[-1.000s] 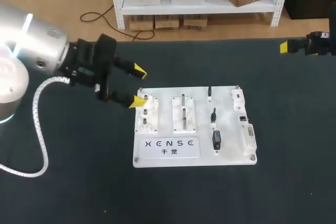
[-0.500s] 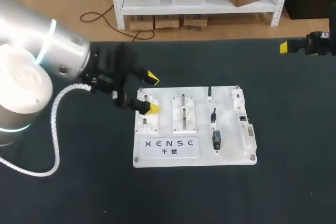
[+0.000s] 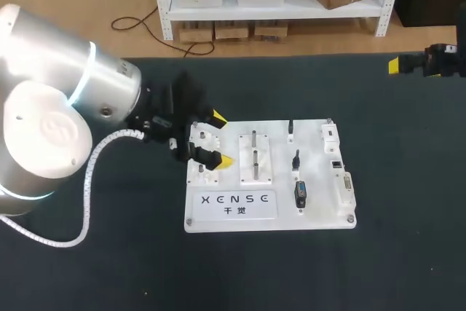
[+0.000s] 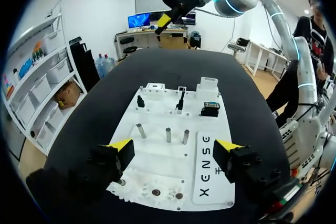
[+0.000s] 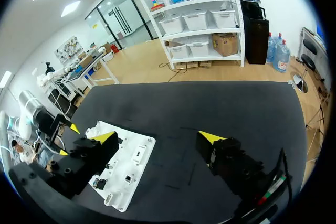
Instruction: Insert the Ethernet cable into its matching sockets.
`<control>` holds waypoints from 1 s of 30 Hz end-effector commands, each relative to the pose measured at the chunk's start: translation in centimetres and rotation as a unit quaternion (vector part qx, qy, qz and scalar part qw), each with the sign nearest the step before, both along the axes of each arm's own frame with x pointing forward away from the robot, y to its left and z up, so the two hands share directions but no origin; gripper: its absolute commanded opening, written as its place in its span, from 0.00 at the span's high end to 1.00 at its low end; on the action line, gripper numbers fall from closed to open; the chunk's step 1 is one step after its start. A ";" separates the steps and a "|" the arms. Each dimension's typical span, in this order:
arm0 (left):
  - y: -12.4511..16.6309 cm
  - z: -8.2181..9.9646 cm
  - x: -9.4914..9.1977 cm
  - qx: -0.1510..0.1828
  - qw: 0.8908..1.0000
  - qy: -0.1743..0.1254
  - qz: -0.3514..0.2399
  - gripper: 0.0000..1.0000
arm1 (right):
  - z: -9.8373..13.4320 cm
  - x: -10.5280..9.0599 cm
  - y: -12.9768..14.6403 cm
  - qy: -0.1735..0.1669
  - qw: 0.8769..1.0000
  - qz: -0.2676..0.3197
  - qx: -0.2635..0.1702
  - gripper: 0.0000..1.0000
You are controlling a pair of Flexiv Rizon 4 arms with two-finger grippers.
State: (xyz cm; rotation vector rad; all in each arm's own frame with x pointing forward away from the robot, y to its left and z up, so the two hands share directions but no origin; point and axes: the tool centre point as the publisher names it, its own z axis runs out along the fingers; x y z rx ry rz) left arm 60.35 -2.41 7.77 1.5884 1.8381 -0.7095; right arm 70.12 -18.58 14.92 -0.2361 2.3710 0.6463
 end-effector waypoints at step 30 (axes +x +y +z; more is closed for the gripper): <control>-0.3 0.1 0.0 0.006 1.000 0.000 0.002 0.00 | 1.4 -4.6 15.0 0.128 0.981 -0.022 -0.145 0.00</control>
